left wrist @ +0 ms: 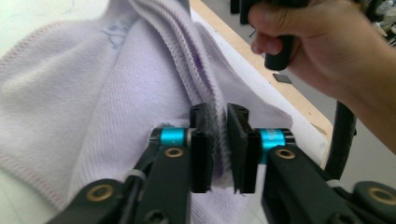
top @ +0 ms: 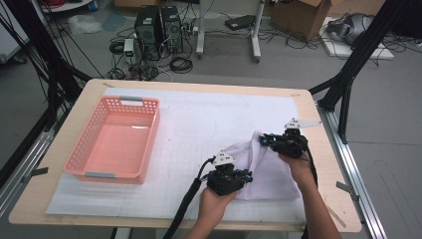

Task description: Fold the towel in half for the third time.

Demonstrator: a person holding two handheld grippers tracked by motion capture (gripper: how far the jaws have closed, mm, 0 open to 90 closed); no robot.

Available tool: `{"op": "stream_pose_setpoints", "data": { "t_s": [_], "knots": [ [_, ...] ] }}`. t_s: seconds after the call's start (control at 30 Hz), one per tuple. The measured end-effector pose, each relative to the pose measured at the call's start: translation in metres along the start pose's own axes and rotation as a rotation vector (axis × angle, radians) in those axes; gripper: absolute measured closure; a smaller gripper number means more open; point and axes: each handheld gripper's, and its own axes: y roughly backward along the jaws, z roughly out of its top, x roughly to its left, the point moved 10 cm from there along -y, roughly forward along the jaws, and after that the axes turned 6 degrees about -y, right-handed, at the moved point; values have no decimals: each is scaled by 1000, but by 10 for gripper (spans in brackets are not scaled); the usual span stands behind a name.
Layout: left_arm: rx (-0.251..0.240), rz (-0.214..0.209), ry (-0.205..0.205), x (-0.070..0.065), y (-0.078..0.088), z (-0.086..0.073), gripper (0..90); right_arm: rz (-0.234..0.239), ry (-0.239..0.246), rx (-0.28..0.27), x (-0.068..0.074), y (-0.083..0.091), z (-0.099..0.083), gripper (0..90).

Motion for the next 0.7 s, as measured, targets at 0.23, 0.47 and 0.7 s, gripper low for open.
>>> {"op": "stream_pose_setpoints", "data": {
  "t_s": [0.23, 0.47, 0.7],
  "knots": [
    [-41, 37, -130, 1, 23, 2, 535, -51, -45, 1, -29, 9, -24, 785],
    [-58, 111, -155, 30, 54, -10, 480, -88, -114, -29, -46, 25, -34, 751],
    [-59, 151, -112, 59, 75, -29, 468, -151, -195, -88, -54, 55, -38, 571]
  ]
}}
